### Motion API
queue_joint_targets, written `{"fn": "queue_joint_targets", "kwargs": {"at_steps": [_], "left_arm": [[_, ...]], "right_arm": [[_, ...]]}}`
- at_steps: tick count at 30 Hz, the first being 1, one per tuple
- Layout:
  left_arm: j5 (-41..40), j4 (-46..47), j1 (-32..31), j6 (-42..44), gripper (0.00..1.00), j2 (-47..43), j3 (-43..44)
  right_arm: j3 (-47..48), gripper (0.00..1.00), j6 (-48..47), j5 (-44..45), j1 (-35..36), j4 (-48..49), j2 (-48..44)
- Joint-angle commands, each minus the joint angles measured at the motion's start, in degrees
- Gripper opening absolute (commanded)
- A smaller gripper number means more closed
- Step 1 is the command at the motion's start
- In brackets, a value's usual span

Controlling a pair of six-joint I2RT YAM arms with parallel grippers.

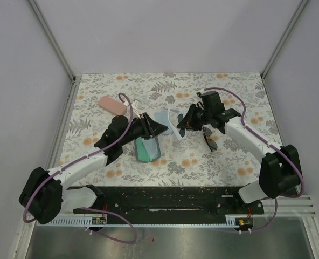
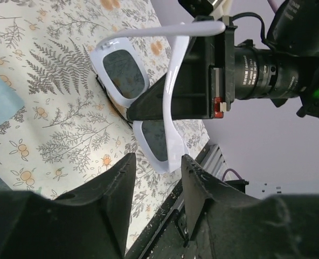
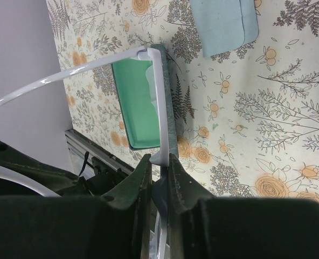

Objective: Organize the sunglasses

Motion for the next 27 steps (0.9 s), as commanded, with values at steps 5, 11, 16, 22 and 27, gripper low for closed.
{"fn": "queue_joint_targets", "kwargs": {"at_steps": [5, 11, 16, 22, 27], "left_arm": [[4.01, 4.95, -0.86, 0.52, 0.39, 4.46, 5.27], [5.33, 8.38, -0.86, -0.54, 0.27, 11.41, 9.67], [4.28, 7.41, -0.86, -0.19, 0.18, 17.47, 12.66], [5.68, 10.58, -0.86, -1.94, 0.18, 23.10, 13.28], [3.94, 8.31, -0.86, -0.99, 0.24, 19.61, 11.00]], "right_arm": [[1.32, 0.01, 0.24, -1.58, 0.48, 0.99, 0.04], [0.79, 0.02, -0.12, -1.76, 0.48, 0.47, -1.10], [0.70, 0.02, -0.20, -2.46, 0.48, 0.29, -2.15], [0.09, 0.03, -0.38, -2.29, 0.48, 0.03, -3.39], [0.44, 0.03, -0.82, -0.18, 0.48, -1.38, -2.95]]}}
